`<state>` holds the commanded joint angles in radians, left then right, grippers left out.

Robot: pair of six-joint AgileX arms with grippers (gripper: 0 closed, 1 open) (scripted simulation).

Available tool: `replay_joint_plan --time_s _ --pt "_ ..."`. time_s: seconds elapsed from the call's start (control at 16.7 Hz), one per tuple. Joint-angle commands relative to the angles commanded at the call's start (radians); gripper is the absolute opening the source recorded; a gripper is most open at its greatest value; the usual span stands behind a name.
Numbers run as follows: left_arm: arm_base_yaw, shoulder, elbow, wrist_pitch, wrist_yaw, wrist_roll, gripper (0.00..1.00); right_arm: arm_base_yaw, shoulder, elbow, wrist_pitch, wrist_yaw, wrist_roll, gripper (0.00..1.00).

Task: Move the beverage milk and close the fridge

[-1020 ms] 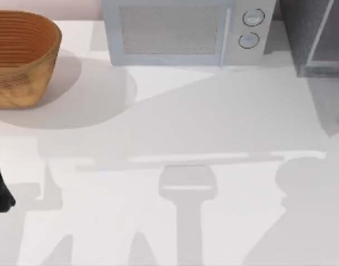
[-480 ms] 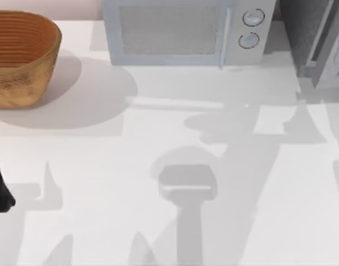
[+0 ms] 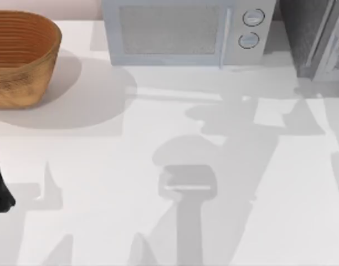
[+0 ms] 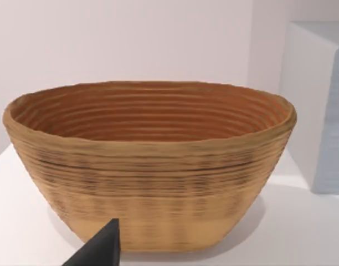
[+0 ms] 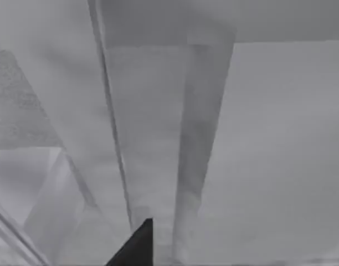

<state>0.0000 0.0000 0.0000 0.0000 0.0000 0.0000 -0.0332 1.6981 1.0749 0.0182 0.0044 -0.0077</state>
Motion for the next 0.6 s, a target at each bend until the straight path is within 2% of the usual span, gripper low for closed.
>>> replay_joint_plan --time_s 0.36,0.6 --pt "0.0 0.0 0.0 0.0 0.0 0.0 1.0 0.0 0.22 0.308 -0.044 0.003 0.001 1.0" --pt "0.0 0.0 0.0 0.0 0.0 0.0 1.0 0.0 0.289 0.382 -0.069 0.003 0.005 1.0"
